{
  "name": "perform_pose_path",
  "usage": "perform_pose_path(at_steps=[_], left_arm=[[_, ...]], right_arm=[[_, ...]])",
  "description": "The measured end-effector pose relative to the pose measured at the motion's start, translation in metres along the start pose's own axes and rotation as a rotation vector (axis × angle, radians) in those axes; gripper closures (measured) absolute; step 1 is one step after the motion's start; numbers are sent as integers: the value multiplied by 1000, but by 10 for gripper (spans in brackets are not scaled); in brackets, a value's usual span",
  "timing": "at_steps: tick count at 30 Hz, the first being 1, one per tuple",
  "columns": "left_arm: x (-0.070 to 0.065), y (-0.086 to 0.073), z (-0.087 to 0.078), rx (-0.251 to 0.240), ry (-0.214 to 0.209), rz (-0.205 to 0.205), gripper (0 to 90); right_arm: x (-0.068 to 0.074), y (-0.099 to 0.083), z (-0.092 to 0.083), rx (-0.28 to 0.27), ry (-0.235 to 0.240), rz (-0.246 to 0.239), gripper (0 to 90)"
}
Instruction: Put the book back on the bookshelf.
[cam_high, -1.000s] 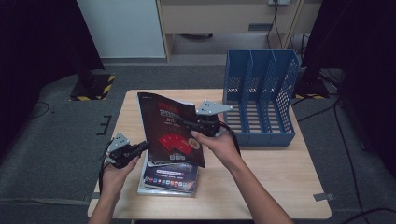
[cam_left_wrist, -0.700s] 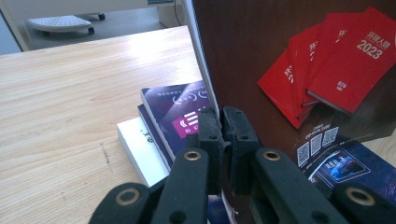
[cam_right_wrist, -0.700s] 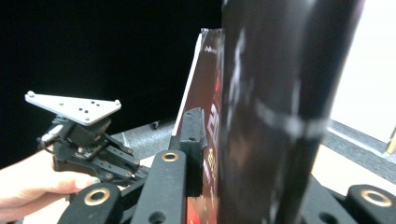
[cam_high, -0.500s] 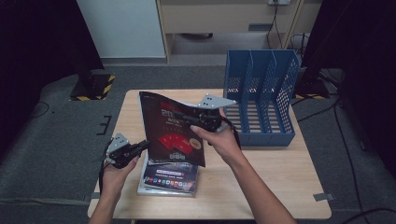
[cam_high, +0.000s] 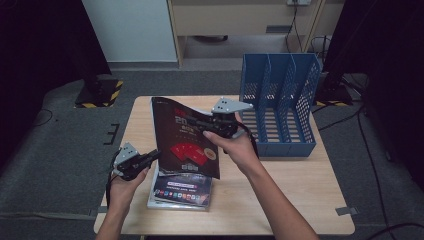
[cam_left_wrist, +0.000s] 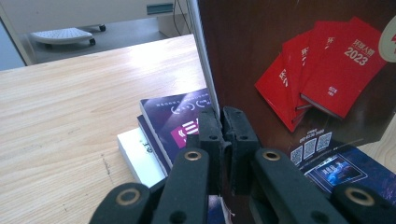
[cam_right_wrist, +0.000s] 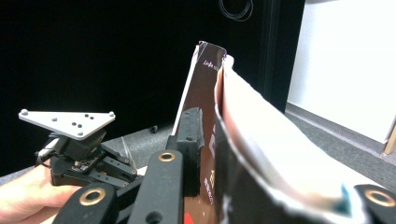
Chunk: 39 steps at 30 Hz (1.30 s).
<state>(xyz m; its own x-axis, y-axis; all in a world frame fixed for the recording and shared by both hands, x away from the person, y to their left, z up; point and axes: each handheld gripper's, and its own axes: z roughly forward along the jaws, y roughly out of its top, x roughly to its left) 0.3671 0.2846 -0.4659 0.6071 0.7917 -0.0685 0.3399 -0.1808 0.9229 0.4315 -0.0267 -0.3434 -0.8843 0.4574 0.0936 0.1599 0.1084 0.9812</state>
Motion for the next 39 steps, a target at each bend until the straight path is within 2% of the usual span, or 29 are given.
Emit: perform_pose_path(at_steps=[6,8,12,14,15,17,18,21,22,23,24,25,27,30,33,39], left_arm=[[0,0,0,-4,-2,2,862],[0,0,0,-4,-4,-4,861],[1,-2,1,-2,10,-12,844],[2,-3,2,-7,35,-22,775],[2,-3,3,-4,53,-20,657],[4,-5,5,9,84,-42,503],[6,-7,5,13,91,-53,462],[11,-10,6,35,125,-55,323],[11,-10,6,35,125,-55,288],[13,-11,6,39,138,-71,239],[15,-11,6,38,144,-95,239],[19,-13,6,40,158,-130,176],[21,-14,6,53,183,-134,148],[25,-16,6,65,180,-164,110],[26,-17,8,82,191,-164,67],[26,-18,9,91,197,-161,57]], right_arm=[[-1,-1,1,31,-13,1,830],[-2,0,0,28,-11,9,851],[-1,-1,-1,19,-18,-13,865],[0,0,-1,16,-19,-15,867],[1,0,-1,18,-18,-21,867],[3,1,-1,20,-19,-24,867],[3,1,-1,22,-23,-28,867],[5,3,-2,18,-20,-32,867],[5,4,-2,15,-23,-32,868],[6,5,-3,12,-23,-33,868],[6,5,-3,12,-23,-33,868],[6,8,-5,5,-30,-41,868],[6,9,-6,-3,-34,-42,868],[6,11,-7,-10,-42,-42,868],[4,13,-8,-15,-54,-43,868],[4,15,-10,-16,-59,-49,868]])
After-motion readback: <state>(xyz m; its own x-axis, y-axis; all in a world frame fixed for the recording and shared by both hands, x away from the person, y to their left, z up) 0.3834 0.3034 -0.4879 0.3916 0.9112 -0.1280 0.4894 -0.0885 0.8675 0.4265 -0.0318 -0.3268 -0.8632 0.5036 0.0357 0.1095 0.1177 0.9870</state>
